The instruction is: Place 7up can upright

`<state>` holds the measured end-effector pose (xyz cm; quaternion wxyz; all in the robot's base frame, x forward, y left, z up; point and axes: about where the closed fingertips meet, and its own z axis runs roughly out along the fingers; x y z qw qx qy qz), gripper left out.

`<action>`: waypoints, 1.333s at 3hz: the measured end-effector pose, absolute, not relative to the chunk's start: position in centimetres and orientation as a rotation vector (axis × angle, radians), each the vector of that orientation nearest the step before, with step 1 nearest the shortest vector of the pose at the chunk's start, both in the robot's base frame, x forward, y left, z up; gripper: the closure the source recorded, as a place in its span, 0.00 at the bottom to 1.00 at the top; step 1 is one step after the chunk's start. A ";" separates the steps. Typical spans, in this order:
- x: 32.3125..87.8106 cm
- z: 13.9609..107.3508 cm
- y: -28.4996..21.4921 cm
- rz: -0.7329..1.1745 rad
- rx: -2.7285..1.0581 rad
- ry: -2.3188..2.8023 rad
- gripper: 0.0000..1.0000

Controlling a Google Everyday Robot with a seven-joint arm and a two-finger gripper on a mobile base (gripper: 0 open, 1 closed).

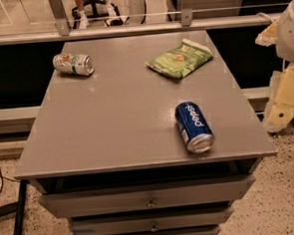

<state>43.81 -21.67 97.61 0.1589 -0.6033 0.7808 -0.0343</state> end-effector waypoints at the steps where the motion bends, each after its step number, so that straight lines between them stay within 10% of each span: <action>1: 43.8 97.6 -21.7 -0.098 -1.725 2.232 0.00; 4: 53.7 96.6 -12.4 0.026 -1.775 2.041 0.00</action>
Offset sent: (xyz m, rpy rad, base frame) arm 0.0173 0.0189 -0.0027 0.0215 -0.0153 0.0431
